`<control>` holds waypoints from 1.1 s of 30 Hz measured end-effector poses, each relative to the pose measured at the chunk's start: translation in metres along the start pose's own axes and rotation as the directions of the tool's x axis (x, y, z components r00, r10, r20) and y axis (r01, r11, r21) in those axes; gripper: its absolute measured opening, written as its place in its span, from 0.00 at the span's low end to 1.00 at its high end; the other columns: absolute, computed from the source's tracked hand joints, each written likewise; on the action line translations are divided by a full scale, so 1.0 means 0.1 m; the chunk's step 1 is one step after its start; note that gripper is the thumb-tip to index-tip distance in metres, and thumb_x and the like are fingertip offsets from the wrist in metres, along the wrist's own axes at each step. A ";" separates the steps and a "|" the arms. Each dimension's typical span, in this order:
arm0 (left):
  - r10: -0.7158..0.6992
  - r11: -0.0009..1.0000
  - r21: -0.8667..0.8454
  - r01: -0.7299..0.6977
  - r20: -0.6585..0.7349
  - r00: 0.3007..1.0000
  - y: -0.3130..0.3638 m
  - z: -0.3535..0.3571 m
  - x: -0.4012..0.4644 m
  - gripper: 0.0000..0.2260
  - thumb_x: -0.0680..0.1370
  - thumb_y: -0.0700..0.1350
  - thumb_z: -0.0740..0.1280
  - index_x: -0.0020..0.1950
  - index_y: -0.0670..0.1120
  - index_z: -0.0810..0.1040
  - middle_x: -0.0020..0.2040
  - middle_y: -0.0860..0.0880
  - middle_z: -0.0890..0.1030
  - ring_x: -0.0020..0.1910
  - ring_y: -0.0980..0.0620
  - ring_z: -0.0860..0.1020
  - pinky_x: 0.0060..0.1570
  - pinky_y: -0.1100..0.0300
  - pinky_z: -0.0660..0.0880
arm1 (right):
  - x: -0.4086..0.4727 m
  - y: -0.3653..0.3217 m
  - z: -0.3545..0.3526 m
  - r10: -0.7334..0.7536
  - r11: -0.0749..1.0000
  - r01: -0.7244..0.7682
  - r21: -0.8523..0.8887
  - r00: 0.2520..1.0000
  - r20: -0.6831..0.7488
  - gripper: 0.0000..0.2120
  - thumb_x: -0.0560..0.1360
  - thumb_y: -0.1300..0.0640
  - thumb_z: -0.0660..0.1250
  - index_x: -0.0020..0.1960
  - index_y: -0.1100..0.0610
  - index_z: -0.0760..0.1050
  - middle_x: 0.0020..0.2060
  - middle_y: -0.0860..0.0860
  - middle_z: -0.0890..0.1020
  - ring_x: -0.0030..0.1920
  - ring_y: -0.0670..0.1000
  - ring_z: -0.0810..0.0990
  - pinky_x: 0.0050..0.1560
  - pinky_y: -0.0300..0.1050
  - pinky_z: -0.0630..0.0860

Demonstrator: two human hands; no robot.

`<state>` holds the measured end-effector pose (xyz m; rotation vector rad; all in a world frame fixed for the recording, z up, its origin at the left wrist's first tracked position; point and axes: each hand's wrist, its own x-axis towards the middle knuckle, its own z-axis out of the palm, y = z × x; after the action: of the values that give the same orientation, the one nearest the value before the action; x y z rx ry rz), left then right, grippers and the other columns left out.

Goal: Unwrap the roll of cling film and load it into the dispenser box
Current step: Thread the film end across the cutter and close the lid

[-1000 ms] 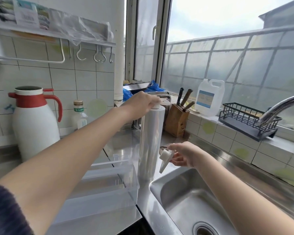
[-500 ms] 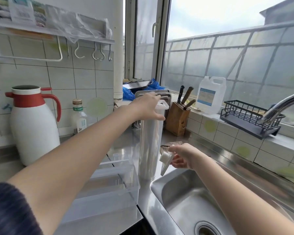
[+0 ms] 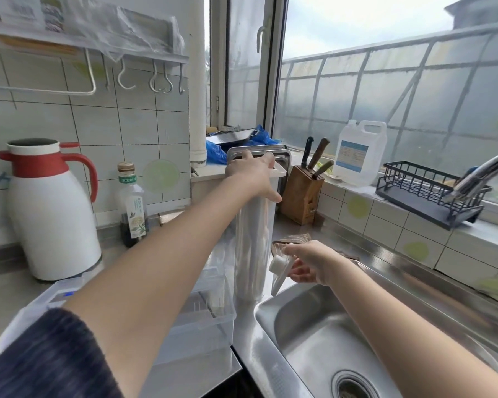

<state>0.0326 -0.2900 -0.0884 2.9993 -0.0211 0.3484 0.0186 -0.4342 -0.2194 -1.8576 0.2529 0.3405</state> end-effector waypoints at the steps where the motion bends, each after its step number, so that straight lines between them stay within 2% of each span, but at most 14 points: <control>1: -0.002 1.000 -0.023 0.002 -0.023 1.000 -0.01 0.02 0.00 0.33 0.65 0.61 0.73 0.66 0.58 0.64 0.69 0.43 0.64 0.61 0.39 0.73 0.47 0.53 0.72 | 0.00 0.00 0.01 0.002 1.000 -0.002 0.003 1.000 0.001 0.08 0.75 0.58 0.66 0.43 0.62 0.71 0.31 0.58 0.76 0.19 0.49 0.77 0.21 0.37 0.75; 4: -0.014 0.990 -0.144 0.005 -0.067 0.998 -0.03 0.05 -0.02 0.30 0.64 0.57 0.74 0.63 0.60 0.68 0.66 0.46 0.68 0.61 0.41 0.72 0.46 0.54 0.70 | -0.02 0.01 0.01 0.004 1.000 -0.004 0.007 1.000 -0.002 0.08 0.75 0.58 0.67 0.43 0.62 0.71 0.31 0.58 0.76 0.20 0.50 0.78 0.21 0.37 0.75; 7: -0.022 0.973 -0.231 -0.001 -0.096 0.995 -0.05 0.05 -0.06 0.29 0.62 0.54 0.76 0.60 0.60 0.70 0.64 0.48 0.71 0.61 0.42 0.72 0.48 0.53 0.70 | -0.04 0.03 0.01 0.009 1.000 -0.009 0.007 1.000 -0.014 0.08 0.76 0.58 0.66 0.42 0.62 0.71 0.33 0.58 0.76 0.26 0.53 0.78 0.22 0.39 0.76; 10: -0.045 0.951 -0.309 0.005 -0.122 0.991 -0.10 0.05 -0.09 0.28 0.60 0.54 0.77 0.58 0.61 0.72 0.63 0.49 0.72 0.60 0.42 0.73 0.49 0.54 0.69 | -0.06 0.08 0.03 0.030 0.999 -0.029 0.043 0.999 -0.019 0.05 0.76 0.60 0.64 0.43 0.61 0.71 0.34 0.58 0.76 0.30 0.54 0.77 0.29 0.43 0.78; 13: -0.072 0.929 -0.369 0.007 -0.162 0.984 -0.15 0.07 -0.11 0.28 0.60 0.52 0.78 0.57 0.60 0.73 0.62 0.49 0.73 0.60 0.44 0.74 0.48 0.55 0.69 | -0.06 0.14 0.02 0.050 0.998 -0.047 0.051 0.998 -0.048 0.05 0.75 0.60 0.64 0.43 0.60 0.70 0.35 0.57 0.75 0.33 0.54 0.76 0.34 0.45 0.75; 16: -0.086 0.910 -0.415 -0.022 -0.241 0.967 -0.14 0.05 -0.16 0.27 0.60 0.51 0.77 0.56 0.60 0.73 0.60 0.49 0.73 0.57 0.44 0.74 0.46 0.56 0.69 | -0.07 0.14 -0.01 0.050 0.996 -0.043 0.076 0.995 -0.091 0.05 0.75 0.62 0.64 0.42 0.60 0.70 0.37 0.57 0.74 0.34 0.55 0.76 0.34 0.45 0.75; 20: -0.070 0.893 -0.437 -0.109 -0.374 0.925 -0.10 -0.11 -0.22 0.25 0.61 0.50 0.75 0.56 0.60 0.74 0.58 0.51 0.74 0.56 0.44 0.75 0.44 0.56 0.69 | -0.10 0.09 0.02 0.055 0.993 -0.038 0.116 0.987 -0.150 0.07 0.74 0.63 0.63 0.39 0.60 0.69 0.35 0.56 0.74 0.33 0.54 0.75 0.32 0.44 0.72; 22: -0.088 0.864 -0.482 -0.142 -0.423 0.902 -0.11 -0.24 -0.27 0.24 0.61 0.51 0.75 0.55 0.59 0.74 0.58 0.52 0.74 0.55 0.45 0.75 0.44 0.56 0.71 | -0.09 0.06 0.03 0.033 0.984 0.003 0.177 0.979 -0.200 0.04 0.73 0.63 0.64 0.40 0.61 0.71 0.39 0.57 0.76 0.38 0.56 0.78 0.33 0.44 0.72; 23: -0.107 0.844 -0.513 -0.154 -0.442 0.890 -0.14 -0.30 -0.31 0.24 0.61 0.51 0.76 0.55 0.59 0.74 0.57 0.53 0.74 0.54 0.46 0.76 0.45 0.56 0.72 | -0.10 0.03 0.03 0.022 0.978 0.029 0.206 0.970 -0.242 0.02 0.72 0.63 0.65 0.43 0.61 0.73 0.42 0.58 0.77 0.43 0.57 0.79 0.34 0.44 0.73; 25: -0.144 0.798 -0.575 -0.181 -0.474 0.869 -0.23 -0.42 -0.39 0.22 0.61 0.52 0.76 0.53 0.60 0.75 0.55 0.56 0.74 0.52 0.49 0.75 0.43 0.59 0.73 | -0.12 -0.02 0.01 0.004 0.977 0.068 0.203 0.942 -0.337 0.06 0.71 0.62 0.66 0.48 0.63 0.75 0.45 0.57 0.77 0.46 0.57 0.79 0.36 0.45 0.76; 28: -0.215 0.702 -0.677 -0.219 -0.494 0.842 -0.44 -0.58 -0.54 0.23 0.60 0.52 0.78 0.51 0.61 0.75 0.53 0.57 0.73 0.47 0.52 0.73 0.38 0.63 0.71 | -0.20 -0.03 -0.04 -0.001 0.988 0.064 0.143 0.914 -0.405 0.08 0.71 0.61 0.66 0.47 0.65 0.76 0.40 0.58 0.77 0.39 0.56 0.77 0.44 0.50 0.78; 30: -0.288 0.595 -0.773 -0.222 -0.462 0.839 -0.60 -0.67 -0.63 0.23 0.59 0.50 0.79 0.50 0.61 0.76 0.56 0.56 0.75 0.49 0.52 0.73 0.43 0.60 0.74 | -0.26 0.00 -0.08 0.049 0.989 0.018 0.147 0.897 -0.439 0.09 0.72 0.60 0.66 0.47 0.65 0.74 0.35 0.58 0.74 0.35 0.56 0.75 0.45 0.52 0.76; 33: -0.345 0.455 -0.862 -0.224 -0.403 0.848 -0.85 -0.80 -0.79 0.23 0.58 0.48 0.81 0.49 0.60 0.77 0.53 0.57 0.72 0.52 0.51 0.73 0.48 0.59 0.72 | -0.35 -0.02 -0.07 0.077 0.969 0.032 0.245 0.903 -0.423 0.11 0.73 0.59 0.64 0.53 0.64 0.71 0.44 0.59 0.76 0.44 0.60 0.75 0.50 0.55 0.76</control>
<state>-0.0606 -0.1954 -0.0392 1.7315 -0.0279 0.8404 -0.0125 -0.4403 -0.2027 -1.6641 0.5937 -0.0925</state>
